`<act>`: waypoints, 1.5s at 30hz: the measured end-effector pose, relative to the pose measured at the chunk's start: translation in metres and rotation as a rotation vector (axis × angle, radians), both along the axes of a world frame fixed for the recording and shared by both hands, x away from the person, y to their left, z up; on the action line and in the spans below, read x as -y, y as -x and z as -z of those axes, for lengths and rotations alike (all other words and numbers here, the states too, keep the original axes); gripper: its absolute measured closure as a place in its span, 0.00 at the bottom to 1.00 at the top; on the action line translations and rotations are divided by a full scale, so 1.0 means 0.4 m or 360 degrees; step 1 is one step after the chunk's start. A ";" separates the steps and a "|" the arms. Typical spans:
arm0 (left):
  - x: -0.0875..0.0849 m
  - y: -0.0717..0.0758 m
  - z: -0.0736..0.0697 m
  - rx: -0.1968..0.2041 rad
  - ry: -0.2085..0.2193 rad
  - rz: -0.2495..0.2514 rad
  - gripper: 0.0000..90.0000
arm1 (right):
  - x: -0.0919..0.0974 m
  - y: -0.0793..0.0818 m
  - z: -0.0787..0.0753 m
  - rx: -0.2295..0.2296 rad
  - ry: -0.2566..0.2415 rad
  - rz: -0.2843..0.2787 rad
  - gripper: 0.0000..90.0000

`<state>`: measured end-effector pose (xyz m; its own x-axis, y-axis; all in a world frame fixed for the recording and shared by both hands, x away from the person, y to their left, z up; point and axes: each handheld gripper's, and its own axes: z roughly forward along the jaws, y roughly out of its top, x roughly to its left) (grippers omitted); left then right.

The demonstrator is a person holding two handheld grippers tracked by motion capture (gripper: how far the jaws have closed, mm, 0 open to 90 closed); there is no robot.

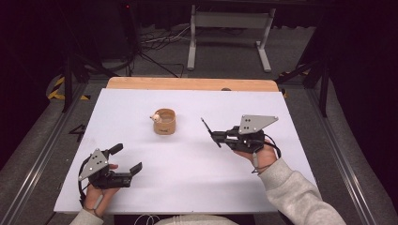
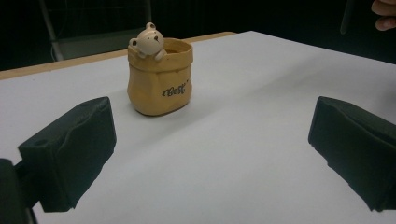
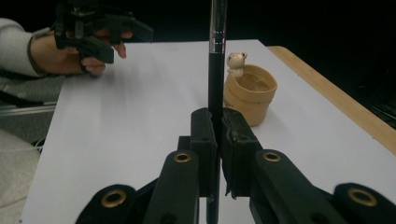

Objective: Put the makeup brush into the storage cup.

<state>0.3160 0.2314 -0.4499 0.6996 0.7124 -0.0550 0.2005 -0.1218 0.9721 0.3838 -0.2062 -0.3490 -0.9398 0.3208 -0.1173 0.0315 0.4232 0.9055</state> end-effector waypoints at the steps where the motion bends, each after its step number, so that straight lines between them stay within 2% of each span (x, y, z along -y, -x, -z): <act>1: 0.000 0.000 0.000 0.0000 0.0000 0.0000 0.02 | 0.002 0.001 0.005 0.0000 -0.0032 0.0015 0.93; 5: 0.001 0.000 0.000 -0.0002 -0.0004 0.0003 0.02 | 0.004 0.004 0.015 0.0007 -0.0101 0.0028 0.93; 6: 0.000 -0.001 0.000 -0.0002 -0.0005 0.0005 0.02 | 0.005 0.007 0.022 0.0011 -0.0146 0.0034 0.93; 7: 0.000 -0.001 0.000 -0.0002 -0.0005 0.0005 0.02 | 0.005 0.007 0.022 0.0011 -0.0146 0.0034 0.93; 9: -0.001 -0.001 0.000 -0.0007 0.0008 0.0001 0.02 | 0.006 0.013 0.037 0.0068 -0.0220 0.0037 0.93; 11: -0.002 -0.001 -0.001 -0.0001 0.0003 0.0007 0.02 | 0.004 0.015 0.047 0.0089 -0.0259 0.0043 0.93; 13: -0.002 0.000 -0.001 0.0001 0.0003 0.0008 0.02 | 0.003 0.015 0.051 0.0083 -0.0274 0.0047 0.93; 16: -0.001 -0.001 -0.001 0.0001 0.0006 0.0006 0.02 | -0.002 0.017 0.071 0.0068 -0.0359 0.0077 0.93; 24: 0.003 -0.002 -0.002 0.0004 0.0019 0.0005 0.02 | -0.012 0.017 0.114 0.0057 -0.0503 0.0153 0.93; 28: 0.004 -0.003 -0.005 -0.0001 0.0020 0.0009 0.02 | -0.017 0.018 0.132 0.0063 -0.0513 0.0161 0.93; 33: 0.009 -0.007 -0.016 0.0009 0.0061 0.0033 0.02 | -0.027 0.021 0.146 0.0065 -0.0523 0.0168 0.93; 45: 0.058 -0.020 -0.079 0.0071 0.0083 0.0172 0.02 | -0.052 0.029 0.164 0.0060 -0.0536 0.0166 0.93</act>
<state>0.3238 0.2083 -0.4184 0.7747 0.6297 -0.0574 0.1455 -0.0891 0.9853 0.3722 -0.1854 -0.4146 -0.8969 0.4417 -0.0225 0.0227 0.0969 0.9950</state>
